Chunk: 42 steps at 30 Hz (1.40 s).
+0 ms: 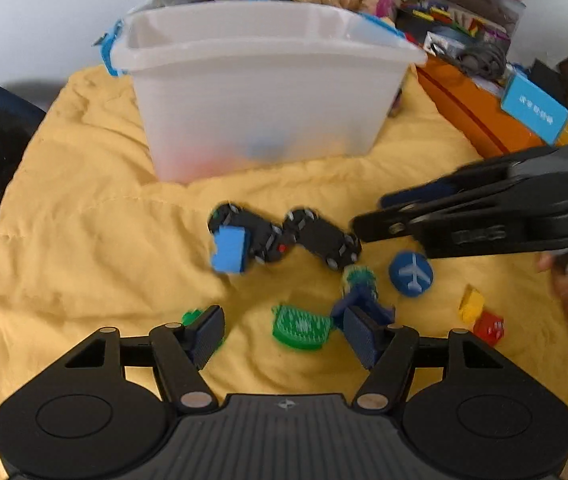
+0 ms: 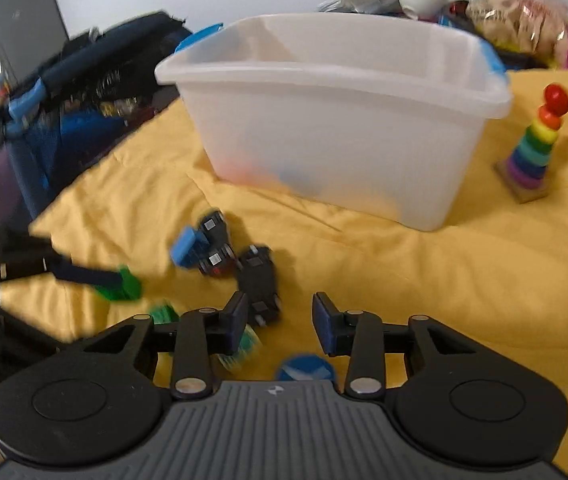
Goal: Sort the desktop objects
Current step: 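Grasp the green-red race car with the left gripper while the right grasps the black-yellow car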
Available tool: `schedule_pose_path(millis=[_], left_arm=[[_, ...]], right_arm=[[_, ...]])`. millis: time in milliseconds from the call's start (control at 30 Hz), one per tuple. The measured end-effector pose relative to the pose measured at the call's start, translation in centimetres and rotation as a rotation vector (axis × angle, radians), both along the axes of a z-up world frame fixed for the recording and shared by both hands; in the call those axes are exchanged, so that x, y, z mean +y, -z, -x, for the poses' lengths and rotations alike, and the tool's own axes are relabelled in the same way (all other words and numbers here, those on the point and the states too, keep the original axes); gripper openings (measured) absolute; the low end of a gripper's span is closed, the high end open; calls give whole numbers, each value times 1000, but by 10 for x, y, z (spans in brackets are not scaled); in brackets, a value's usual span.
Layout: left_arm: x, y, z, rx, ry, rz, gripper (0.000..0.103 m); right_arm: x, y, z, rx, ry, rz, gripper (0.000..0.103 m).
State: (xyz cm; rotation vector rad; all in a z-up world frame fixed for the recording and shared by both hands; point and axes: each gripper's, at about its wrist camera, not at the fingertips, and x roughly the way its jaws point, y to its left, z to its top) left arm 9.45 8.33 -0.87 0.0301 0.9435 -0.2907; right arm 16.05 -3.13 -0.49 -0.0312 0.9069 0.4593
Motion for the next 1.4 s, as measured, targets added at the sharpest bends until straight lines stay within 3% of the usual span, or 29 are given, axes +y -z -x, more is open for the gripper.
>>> schedule_pose_path(millis=[100,167,300,433,567,667,800,900,933,967,1033,1167,1267,1333,1400], left_arm=[[0,-8,-10,-15,-12,29,69],[-1,-13,-18,-19,-19,35,64],[-4,-17,-31,-11,2,78,62],[-14,-13,-50,14,17,103,62],[-27,11,-75,112,-49,119,62],[-29,19,-78,104,-113,30,60],[-17,29,-84,136,-150,-12,58],[-20,35,-90,123,-136,-69,47],[-23,35,-90,112,-118,-98,33],[-24,35,-88,107,-94,-91,24],[-21,34,-83,116,-52,-33,21],[-19,31,-76,128,15,109,21],[-31,24,-74,126,75,163,21],[-39,25,-76,143,103,173,21],[-45,33,-77,149,116,133,21]], right_arm=[[11,12,-13,35,2,-8,37],[18,25,-19,76,-15,25,36],[16,34,-19,108,-14,-22,23],[-1,27,-8,82,32,9,19],[-33,16,2,36,133,44,18],[-53,16,3,58,197,-1,18],[-54,19,8,56,201,-5,18],[-48,23,7,60,192,-8,18],[-45,25,5,64,186,-7,18],[-41,24,4,60,176,-7,18],[-33,23,3,41,149,22,19],[-24,29,-1,28,123,68,19],[-24,30,-5,50,105,63,19],[-25,35,-8,86,97,52,20],[-26,36,-8,84,111,36,19]])
